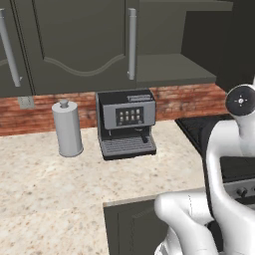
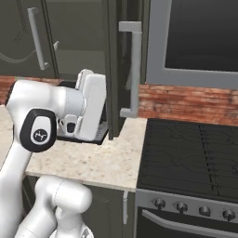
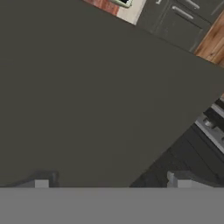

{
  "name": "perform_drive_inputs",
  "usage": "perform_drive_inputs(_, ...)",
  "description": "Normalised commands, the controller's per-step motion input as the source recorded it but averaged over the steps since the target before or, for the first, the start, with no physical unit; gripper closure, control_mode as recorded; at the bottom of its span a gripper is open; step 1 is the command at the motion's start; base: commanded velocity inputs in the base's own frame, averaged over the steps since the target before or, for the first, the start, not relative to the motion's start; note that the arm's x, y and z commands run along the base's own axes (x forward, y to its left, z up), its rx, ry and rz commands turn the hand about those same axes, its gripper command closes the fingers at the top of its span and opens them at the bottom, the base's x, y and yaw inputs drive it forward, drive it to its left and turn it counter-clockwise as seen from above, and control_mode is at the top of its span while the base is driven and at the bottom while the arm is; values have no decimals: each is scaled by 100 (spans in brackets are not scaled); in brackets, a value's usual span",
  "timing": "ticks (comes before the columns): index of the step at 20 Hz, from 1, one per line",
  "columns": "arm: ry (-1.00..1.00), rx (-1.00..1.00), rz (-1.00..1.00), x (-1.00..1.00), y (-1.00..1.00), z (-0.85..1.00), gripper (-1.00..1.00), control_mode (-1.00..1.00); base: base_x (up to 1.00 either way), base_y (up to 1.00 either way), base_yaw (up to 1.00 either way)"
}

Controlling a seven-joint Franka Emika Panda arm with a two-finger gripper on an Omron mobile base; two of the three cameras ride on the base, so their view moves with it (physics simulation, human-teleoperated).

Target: Open the cabinet, pick the kettle from the cabinet, and place it in the sink.

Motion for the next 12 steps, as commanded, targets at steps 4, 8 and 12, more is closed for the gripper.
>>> perform_drive_inputs(4, 0, 0, 0, -23, -51, 12, -100, -100, 0, 0, 0)
perform_drive_inputs(8, 1, 0, 0, -20, -47, 5, -100, -100, 0, 0, 0)
perform_drive_inputs(12, 5, -1, 0, -14, -45, 1, -100, -100, 0, 0, 0)
